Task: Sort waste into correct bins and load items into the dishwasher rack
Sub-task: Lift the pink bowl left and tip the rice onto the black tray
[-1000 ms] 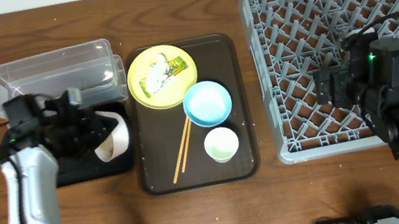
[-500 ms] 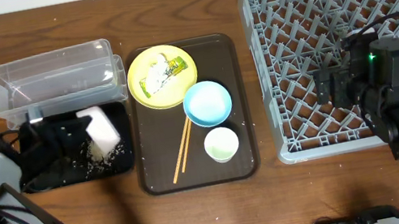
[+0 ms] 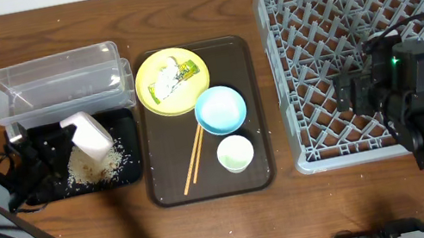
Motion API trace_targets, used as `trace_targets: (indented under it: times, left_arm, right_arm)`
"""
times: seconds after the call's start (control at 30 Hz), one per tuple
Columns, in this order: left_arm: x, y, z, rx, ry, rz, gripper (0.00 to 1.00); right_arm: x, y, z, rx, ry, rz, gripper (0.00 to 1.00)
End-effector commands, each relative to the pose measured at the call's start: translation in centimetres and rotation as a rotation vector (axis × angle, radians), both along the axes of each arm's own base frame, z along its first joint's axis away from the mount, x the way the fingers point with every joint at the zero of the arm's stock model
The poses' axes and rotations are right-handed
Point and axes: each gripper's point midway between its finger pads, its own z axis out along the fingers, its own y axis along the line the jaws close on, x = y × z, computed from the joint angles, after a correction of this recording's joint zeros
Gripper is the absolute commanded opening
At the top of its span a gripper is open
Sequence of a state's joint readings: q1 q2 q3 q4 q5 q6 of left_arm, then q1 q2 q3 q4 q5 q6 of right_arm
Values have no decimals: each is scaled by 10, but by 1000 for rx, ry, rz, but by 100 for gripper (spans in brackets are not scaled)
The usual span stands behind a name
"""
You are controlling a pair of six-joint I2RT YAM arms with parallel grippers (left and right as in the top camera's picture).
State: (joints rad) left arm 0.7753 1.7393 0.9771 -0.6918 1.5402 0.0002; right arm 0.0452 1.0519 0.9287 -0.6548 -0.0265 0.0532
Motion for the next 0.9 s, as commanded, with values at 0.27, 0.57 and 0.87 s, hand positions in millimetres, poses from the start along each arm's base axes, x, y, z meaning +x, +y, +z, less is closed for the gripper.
trace_targets:
  times: [0.27,0.57,0.87]
  left_arm:
    - [3,3,9,-10,-36,0,6]
    - [4,8,-14,109,44,7,6]
    - [4,6,-11,84,38,5,6]
  right_arm:
    - [2,3,8,7,-18,4,99]
    - [2,3,8,7,-19,4,99]
    - [2,3,8,7,-19,3,99]
